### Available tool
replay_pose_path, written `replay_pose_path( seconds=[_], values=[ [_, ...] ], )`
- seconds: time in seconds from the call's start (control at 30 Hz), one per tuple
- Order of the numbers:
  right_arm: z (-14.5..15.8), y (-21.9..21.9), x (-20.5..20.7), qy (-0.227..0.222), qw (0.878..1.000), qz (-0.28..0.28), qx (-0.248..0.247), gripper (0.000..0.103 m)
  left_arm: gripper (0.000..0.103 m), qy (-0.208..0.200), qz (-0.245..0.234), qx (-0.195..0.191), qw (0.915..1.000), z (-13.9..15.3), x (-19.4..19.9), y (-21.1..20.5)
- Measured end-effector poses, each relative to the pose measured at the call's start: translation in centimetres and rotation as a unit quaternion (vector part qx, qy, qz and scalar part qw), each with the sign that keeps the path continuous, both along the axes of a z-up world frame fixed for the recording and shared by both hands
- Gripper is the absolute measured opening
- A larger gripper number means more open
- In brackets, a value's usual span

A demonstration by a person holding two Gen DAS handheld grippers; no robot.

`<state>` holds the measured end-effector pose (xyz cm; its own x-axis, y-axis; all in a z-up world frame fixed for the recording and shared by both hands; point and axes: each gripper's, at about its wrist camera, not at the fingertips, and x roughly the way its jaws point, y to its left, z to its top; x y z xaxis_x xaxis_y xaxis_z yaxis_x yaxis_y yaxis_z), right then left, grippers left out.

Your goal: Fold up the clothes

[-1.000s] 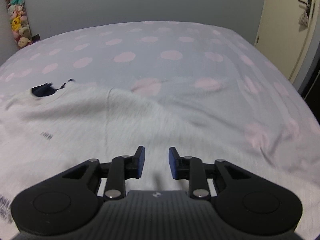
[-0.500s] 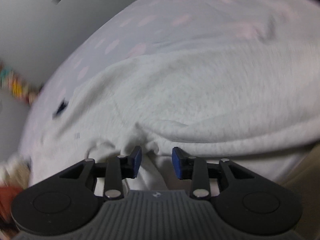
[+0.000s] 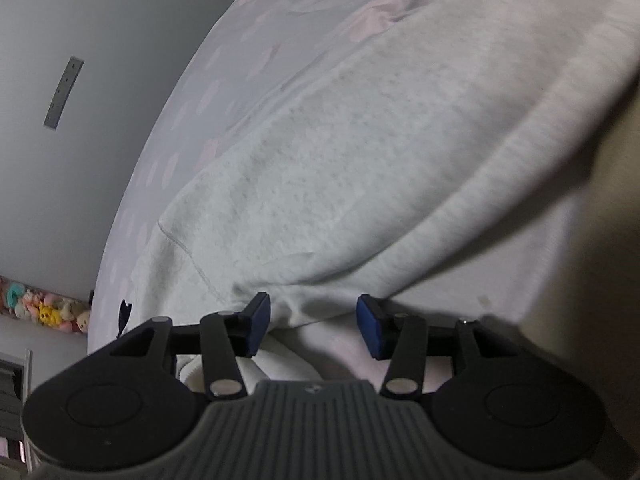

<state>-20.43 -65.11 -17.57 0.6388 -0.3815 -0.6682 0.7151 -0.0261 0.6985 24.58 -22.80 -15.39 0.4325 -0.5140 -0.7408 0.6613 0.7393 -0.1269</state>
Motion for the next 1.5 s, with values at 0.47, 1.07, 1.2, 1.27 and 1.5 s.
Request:
replay_pose_path(
  seconds=[0.47, 1.07, 1.2, 1.27, 1.5],
  values=[
    [-0.2, 1.0, 1.0, -0.006, 0.999, -0.051, -0.013, 0.063, 0.045, 0.015, 0.008, -0.012, 0.9998, -0.1, 0.1, 0.3],
    [1.7, -1.3, 5.2, 0.057, 0.997, -0.010, -0.050, 0.031, 0.046, 0.017, -0.053, -0.041, 0.9976, 1.1, -0.5, 0.8],
    [1.9, -1.2, 5.9, 0.063, 0.997, -0.002, -0.054, 0.031, 0.049, 0.009, -0.085, -0.025, 0.9960, 1.3, -1.2, 0.1],
    [1.9, -1.1, 6.2, 0.062, 0.997, -0.003, -0.053, 0.033, 0.049, 0.004, -0.087, -0.010, 0.9961, 0.9, -1.4, -1.0],
    [2.8, -1.4, 7.9, 0.077, 0.995, 0.007, -0.063, 0.026, 0.008, 0.009, -0.053, -0.013, 0.9985, 0.0, -0.6, -3.6]
  ],
)
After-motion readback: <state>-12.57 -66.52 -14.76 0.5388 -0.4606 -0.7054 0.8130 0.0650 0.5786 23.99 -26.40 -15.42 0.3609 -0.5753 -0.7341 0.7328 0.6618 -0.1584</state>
